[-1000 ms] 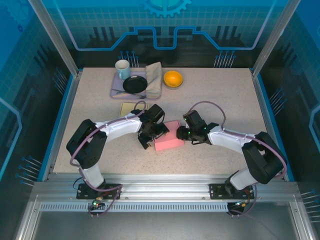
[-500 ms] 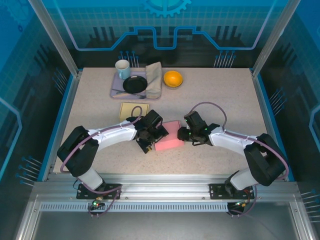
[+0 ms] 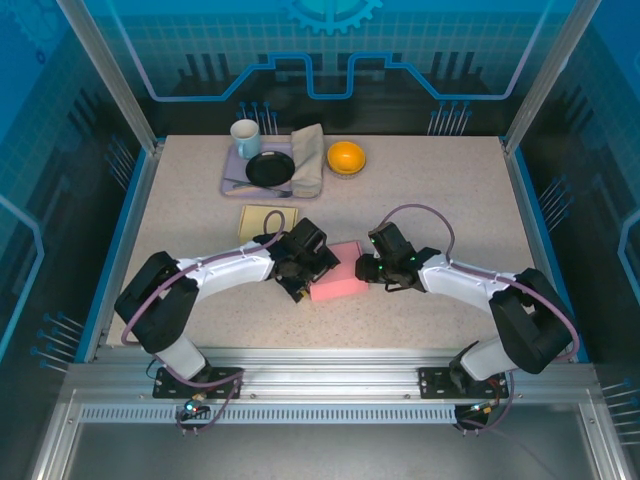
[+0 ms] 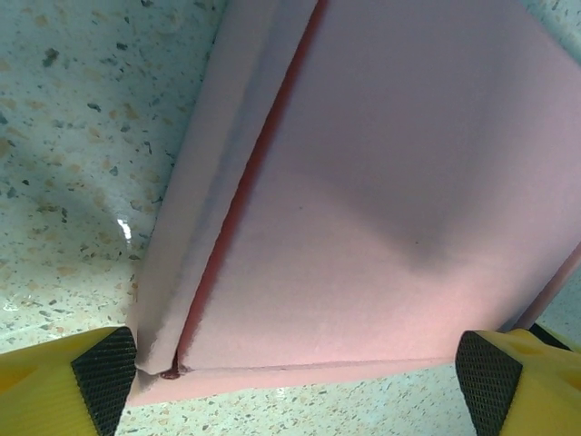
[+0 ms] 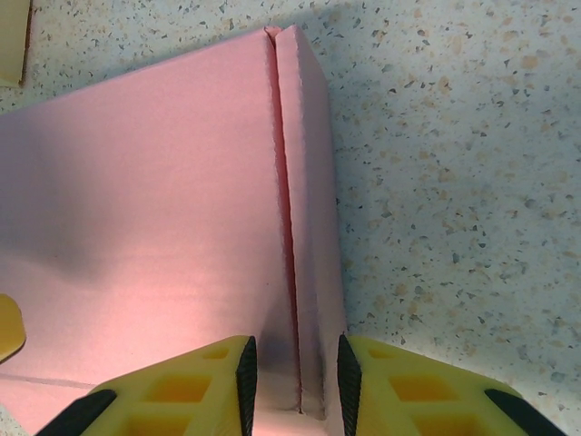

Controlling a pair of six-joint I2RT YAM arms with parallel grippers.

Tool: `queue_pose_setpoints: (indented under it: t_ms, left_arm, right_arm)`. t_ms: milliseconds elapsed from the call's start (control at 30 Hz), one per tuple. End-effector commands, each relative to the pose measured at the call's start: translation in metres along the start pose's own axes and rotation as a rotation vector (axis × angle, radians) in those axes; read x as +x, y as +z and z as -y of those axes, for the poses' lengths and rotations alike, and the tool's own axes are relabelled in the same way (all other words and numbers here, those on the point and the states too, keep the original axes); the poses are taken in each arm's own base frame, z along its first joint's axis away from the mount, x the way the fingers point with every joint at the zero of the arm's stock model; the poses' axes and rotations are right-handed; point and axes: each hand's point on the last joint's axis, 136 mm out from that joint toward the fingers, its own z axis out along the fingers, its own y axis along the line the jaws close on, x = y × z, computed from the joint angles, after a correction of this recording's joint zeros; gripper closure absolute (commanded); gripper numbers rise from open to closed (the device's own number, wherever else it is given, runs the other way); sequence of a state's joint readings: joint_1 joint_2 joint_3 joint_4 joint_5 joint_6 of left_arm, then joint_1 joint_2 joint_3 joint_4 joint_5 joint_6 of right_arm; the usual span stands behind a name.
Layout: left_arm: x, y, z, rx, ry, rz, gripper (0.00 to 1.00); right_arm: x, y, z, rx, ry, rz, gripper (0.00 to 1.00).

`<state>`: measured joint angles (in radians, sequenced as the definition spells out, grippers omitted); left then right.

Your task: Fold the paper box

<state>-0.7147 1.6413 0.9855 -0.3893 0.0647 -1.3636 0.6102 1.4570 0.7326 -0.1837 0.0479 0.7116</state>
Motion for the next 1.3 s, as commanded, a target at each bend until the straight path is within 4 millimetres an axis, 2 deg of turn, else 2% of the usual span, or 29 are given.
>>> queue_pose_setpoints:
  t_ms: [0, 233, 400, 933, 1267]
  left_arm:
    - [-0.002, 0.011, -0.013, -0.034, -0.023, 0.011, 0.06]
    - [-0.006, 0.006, -0.018, -0.080, 0.024, 0.050, 0.07]
    - [-0.005, 0.015, -0.022, -0.068, 0.004, 0.041, 0.07]
    - [-0.001, 0.019, -0.005, -0.007, -0.048, 0.029, 0.11]
    - [-0.001, 0.012, 0.001, 0.021, -0.067, 0.030, 0.21]
  right_arm:
    - [0.007, -0.003, 0.003, 0.015, 0.001, -0.005, 0.68]
    - [0.008, -0.002, 0.004, 0.019, 0.001, -0.007, 0.68]
    - [0.008, -0.003, 0.004, 0.017, 0.001, -0.007, 0.68]
    - [0.010, -0.002, 0.005, 0.017, 0.011, -0.008, 0.69]
    - [0.011, -0.002, 0.005, 0.017, 0.009, -0.005, 0.69]
